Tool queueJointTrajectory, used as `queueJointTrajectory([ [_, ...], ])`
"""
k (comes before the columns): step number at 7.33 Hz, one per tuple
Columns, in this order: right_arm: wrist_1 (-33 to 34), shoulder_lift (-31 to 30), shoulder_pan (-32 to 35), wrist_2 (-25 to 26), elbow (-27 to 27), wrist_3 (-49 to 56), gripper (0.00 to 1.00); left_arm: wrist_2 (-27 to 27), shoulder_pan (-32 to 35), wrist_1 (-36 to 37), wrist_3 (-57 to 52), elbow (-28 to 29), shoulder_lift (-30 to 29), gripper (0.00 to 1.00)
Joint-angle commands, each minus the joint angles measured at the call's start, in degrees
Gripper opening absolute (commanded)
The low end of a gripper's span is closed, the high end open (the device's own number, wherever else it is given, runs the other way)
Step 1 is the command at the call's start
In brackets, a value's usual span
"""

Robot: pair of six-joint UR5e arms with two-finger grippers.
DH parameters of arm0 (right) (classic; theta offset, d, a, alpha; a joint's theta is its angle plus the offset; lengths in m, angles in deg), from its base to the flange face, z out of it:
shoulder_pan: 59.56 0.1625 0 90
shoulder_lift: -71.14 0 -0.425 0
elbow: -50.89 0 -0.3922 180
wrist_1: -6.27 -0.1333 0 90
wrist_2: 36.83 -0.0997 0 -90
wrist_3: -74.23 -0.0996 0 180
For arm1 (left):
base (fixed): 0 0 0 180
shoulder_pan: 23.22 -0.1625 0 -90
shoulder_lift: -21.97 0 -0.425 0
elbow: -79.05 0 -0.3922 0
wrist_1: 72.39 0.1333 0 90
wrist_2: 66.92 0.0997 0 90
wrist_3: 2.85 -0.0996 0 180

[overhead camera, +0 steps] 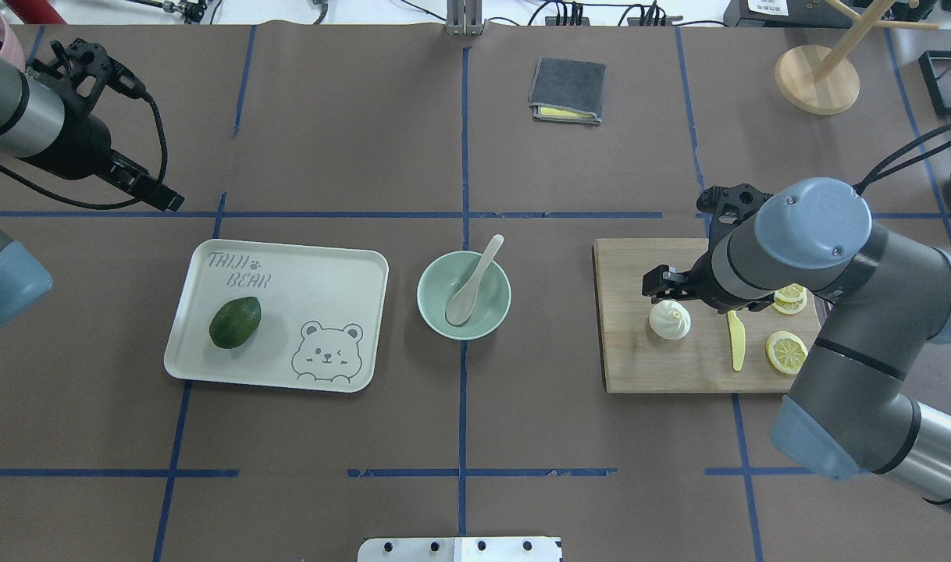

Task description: Put spoon and bun in bowl

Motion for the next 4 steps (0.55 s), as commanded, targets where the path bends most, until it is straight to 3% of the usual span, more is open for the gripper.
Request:
queueJointTrajectory([
  [1,1.9,0.9,-2.7,1.4,-1.8,0.4,0.91,0.0,0.0,0.0,0.1,0.2,-0.3,0.98],
  [2,2.0,0.9,-2.6,0.9,-1.4,0.4,0.86,0.1,0.0,-0.1,0.1,0.0,-0.3,0.98],
  [3,2.0,0.3,-2.3,0.8,-1.0,0.4,0.72,0.0,0.0,-0.1,0.1,0.0,-0.2,0.98],
  [4,2.1,0.8,-2.6,0.9,-1.4,0.4,0.41,0.0,0.0,-0.1,0.0,0.0,-0.1,0.98],
])
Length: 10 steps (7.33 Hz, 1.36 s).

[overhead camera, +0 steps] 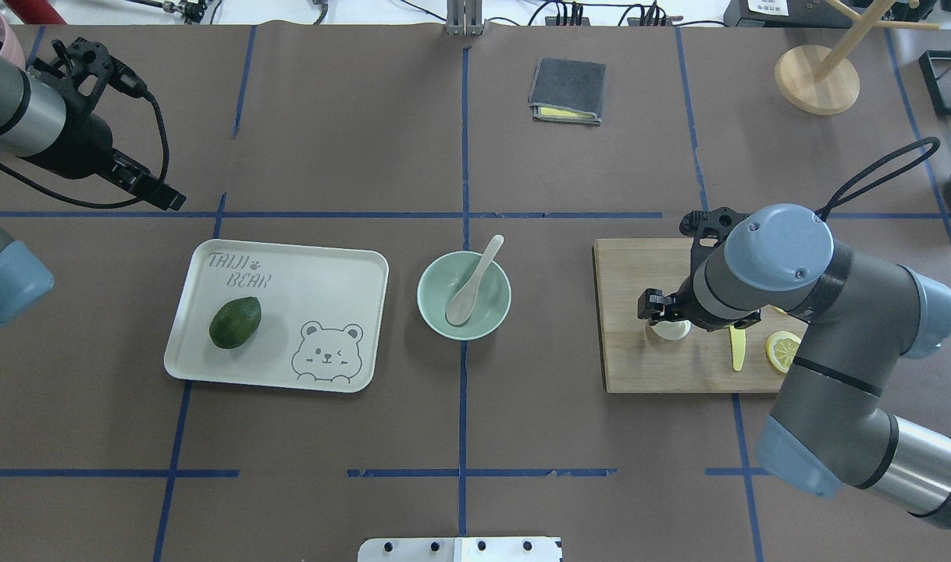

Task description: Put spoon and bun in bowl

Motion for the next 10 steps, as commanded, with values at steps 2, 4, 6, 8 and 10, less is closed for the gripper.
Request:
queueJointTrajectory([
  [2,0.2,0.4,-0.4,0.0,-0.3,0.1,0.23,0.1,0.2,0.0,-0.1,-0.1,0.4,0.98],
  [4,0.2,0.4,-0.3,-0.1,0.0,0.1,0.00,0.1,0.2,0.0,-0.1,0.0,0.5,0.98],
  [6,0.3,0.4,0.5,-0.2,1.9,0.1,0.00,0.2,0.3,0.0,0.0,-0.5,0.6,0.98],
  [8,10.7,7.7,1.0,0.0,5.0,-0.4,0.01,0.2,0.4,0.0,0.0,-0.6,0.6,0.99],
  [10,16.6,18.4,0.3,0.1,2.7,-5.4,0.03,0.2,0.6,0.0,0.0,-0.8,1.0,0.99],
])
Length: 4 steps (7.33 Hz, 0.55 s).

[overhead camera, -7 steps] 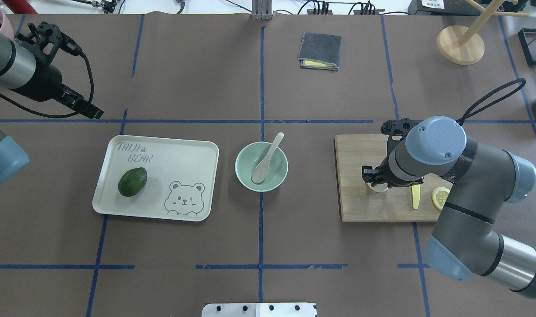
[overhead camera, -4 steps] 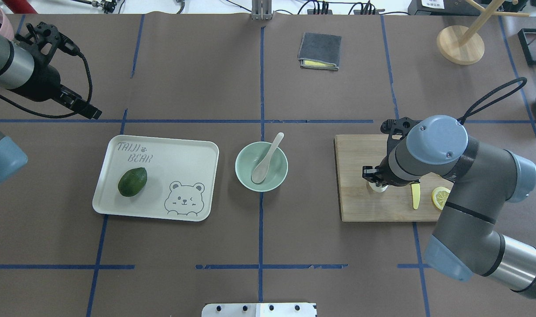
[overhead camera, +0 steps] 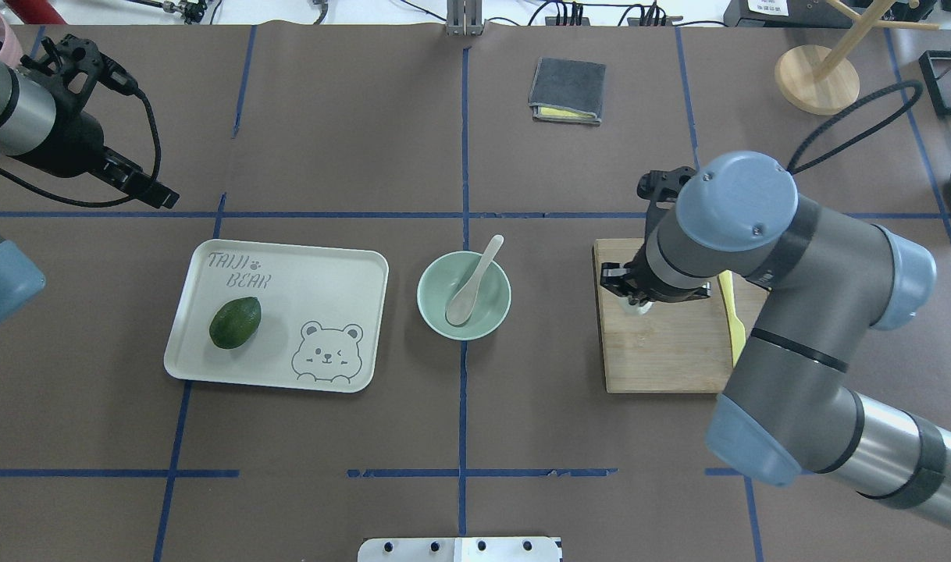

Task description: Put spoon and bun in bowl

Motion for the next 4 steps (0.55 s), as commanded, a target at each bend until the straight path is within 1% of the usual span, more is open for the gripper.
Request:
queueJointTrajectory([
  [1,-1.4,10.9,-1.2,0.1,-5.8,-10.4,0.05,0.0,0.0,0.0,-0.1,0.0,0.6,0.99],
  [2,-8.2,15.1,-2.1,0.2,-12.6,-15.2,0.05,0.0,0.0,0.0,-0.1,0.1,0.6,0.99],
  [3,-14.1,18.6,-3.0,0.5,-19.8,-17.6,0.07,0.0,0.0,0.0,0.0,-0.1,0.6,0.99],
  [4,-15.9,18.7,-3.4,0.5,-21.2,-17.6,0.11,0.0,0.0,0.0,0.0,0.0,0.6,0.99],
])
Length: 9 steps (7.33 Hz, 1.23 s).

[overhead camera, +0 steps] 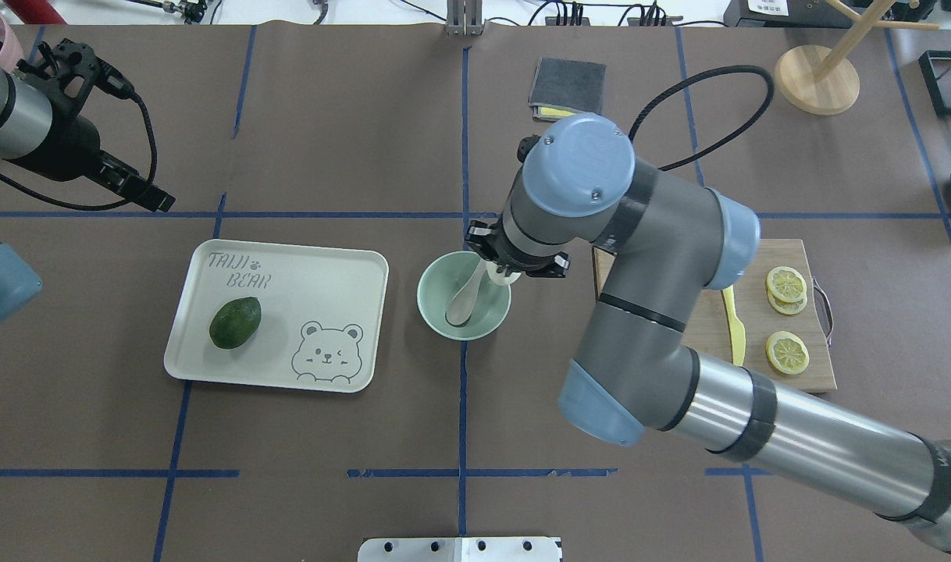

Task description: Put spoon and bun in bowl

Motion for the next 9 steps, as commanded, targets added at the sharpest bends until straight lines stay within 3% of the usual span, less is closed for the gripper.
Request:
queueJointTrajectory([
  [1,-4.3,2.0,-1.2,0.1,-4.6,-1.9,0.13,0.0,0.0,0.0,0.0,0.2,-0.1,0.99],
  [4,-4.3,2.0,-1.8,0.1,-4.6,-1.8,0.60,0.0,-0.1,0.0,0.1,0.2,-0.1,0.99],
  [6,-4.2,2.1,-1.8,-0.1,-4.0,-1.8,0.62,0.0,-0.1,0.0,0.0,0.3,-0.1,0.99],
  [7,-3.8,0.9,-1.2,-0.4,-0.8,-1.7,0.73,0.0,0.0,0.0,-0.3,0.1,0.0,0.99],
  [8,-3.2,-5.2,-0.1,-0.7,6.1,-1.2,1.00,0.0,0.3,0.0,-0.7,0.0,0.4,0.99],
  [9,-4.1,-15.3,2.9,-2.9,12.9,1.1,1.00,-0.1,1.1,0.0,-2.5,-0.2,1.9,0.99],
])
